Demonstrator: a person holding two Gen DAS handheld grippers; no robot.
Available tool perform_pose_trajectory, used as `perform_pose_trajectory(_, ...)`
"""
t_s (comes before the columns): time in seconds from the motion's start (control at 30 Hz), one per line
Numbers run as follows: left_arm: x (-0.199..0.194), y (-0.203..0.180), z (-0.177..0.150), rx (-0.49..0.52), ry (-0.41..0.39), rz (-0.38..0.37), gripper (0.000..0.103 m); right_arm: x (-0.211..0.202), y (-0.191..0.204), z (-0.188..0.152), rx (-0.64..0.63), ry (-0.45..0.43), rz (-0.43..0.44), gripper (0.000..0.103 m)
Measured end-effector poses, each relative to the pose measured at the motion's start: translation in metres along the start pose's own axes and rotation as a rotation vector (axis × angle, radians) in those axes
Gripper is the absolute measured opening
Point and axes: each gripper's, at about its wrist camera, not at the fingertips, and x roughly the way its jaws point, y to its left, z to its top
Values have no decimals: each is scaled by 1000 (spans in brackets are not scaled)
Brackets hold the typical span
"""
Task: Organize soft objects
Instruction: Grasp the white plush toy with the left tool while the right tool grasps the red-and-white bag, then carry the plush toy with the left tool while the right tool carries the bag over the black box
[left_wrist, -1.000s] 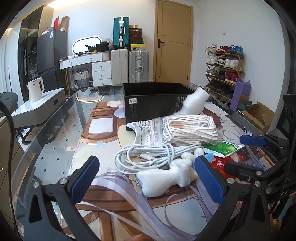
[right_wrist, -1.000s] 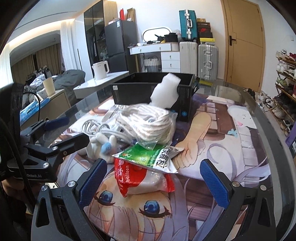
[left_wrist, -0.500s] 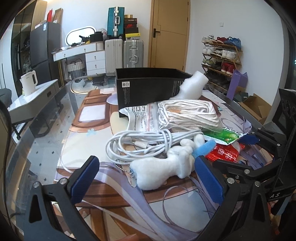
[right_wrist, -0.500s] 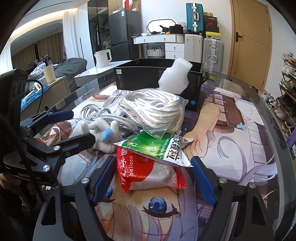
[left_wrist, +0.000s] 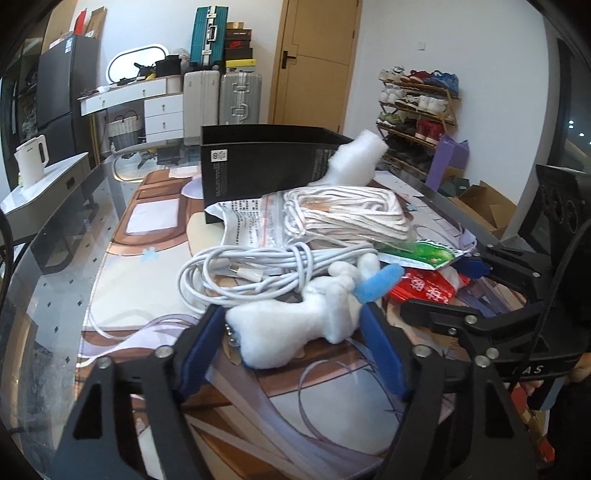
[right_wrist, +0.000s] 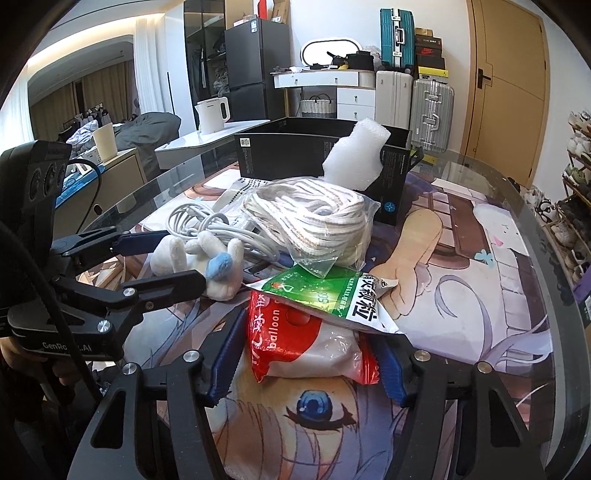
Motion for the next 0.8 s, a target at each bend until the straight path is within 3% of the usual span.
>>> perform_pose_trajectory(0.17,-6,3,0,-2,-8,-25,60,-4,4,0,-13,-15,14,60)
perform_pose_trajectory(0.5,-19,3,1,3,-50,-44,57,-17,4,4,1,-81,58,52)
perform_pose_trajectory(0.8,-33,6,8,-14,-96,-51,56,-38,0,11,27,-175,85,52)
